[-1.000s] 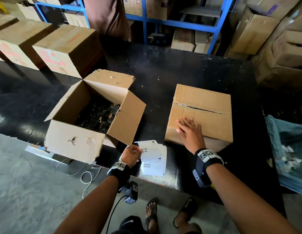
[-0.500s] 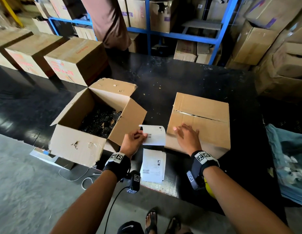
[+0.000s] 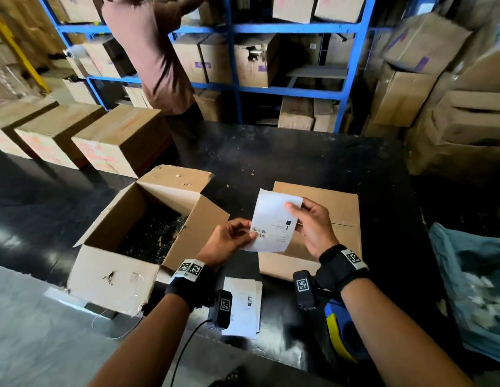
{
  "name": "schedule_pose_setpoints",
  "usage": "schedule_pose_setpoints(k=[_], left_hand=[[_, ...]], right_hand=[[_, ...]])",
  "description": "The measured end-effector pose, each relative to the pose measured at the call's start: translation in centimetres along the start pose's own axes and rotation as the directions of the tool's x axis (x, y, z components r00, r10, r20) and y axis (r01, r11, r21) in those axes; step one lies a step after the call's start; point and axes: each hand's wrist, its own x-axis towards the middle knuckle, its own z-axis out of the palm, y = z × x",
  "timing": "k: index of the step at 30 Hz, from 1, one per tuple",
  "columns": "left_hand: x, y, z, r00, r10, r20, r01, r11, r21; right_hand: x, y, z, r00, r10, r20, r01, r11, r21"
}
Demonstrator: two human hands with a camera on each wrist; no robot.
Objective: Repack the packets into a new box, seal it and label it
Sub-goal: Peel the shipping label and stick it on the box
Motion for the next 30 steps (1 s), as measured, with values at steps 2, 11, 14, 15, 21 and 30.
schedule_pose_setpoints(k=[2, 11, 14, 15, 21, 30], left_hand=[[0.9, -0.2, 0.6, 0.999, -0.037, 0.029, 0.037, 0.999, -0.019], [4.9, 0.1, 2.3, 0.989, -0.029, 0.144, 0.028, 1.0, 0.015], [5.8, -0.1, 2.1, 0.99, 0.013, 0.137, -0.02, 0.999, 0.05], [6.1, -0.1, 1.9, 0.99, 0.022, 0.139, -0.03, 0.998, 0.058], [7.3, -0.3, 1.2, 0.988, 0.06, 0.145, -0.073, 0.994, 0.085], [8.4, 3.4, 1.2, 0.982, 0.111, 0.151, -0.116, 0.993, 0.025]], right_hand=[[0.3, -0.9, -0.8, 0.998, -0.053, -0.028, 0.051, 0.998, -0.048], [1.4, -3.1, -3.7, 0.974, -0.181, -0.133, 0.144, 0.959, -0.245], [1.7, -3.2, -4.1, 0.969, -0.19, -0.155, 0.144, 0.953, -0.265], [1.8, -3.2, -4.2, 0.97, -0.188, -0.157, 0.141, 0.953, -0.267], [2.0, -3.5, -3.9, 0.973, -0.176, -0.147, 0.132, 0.954, -0.269], [1.5, -4.1, -3.3, 0.991, -0.133, 0.017, 0.132, 0.952, -0.275]])
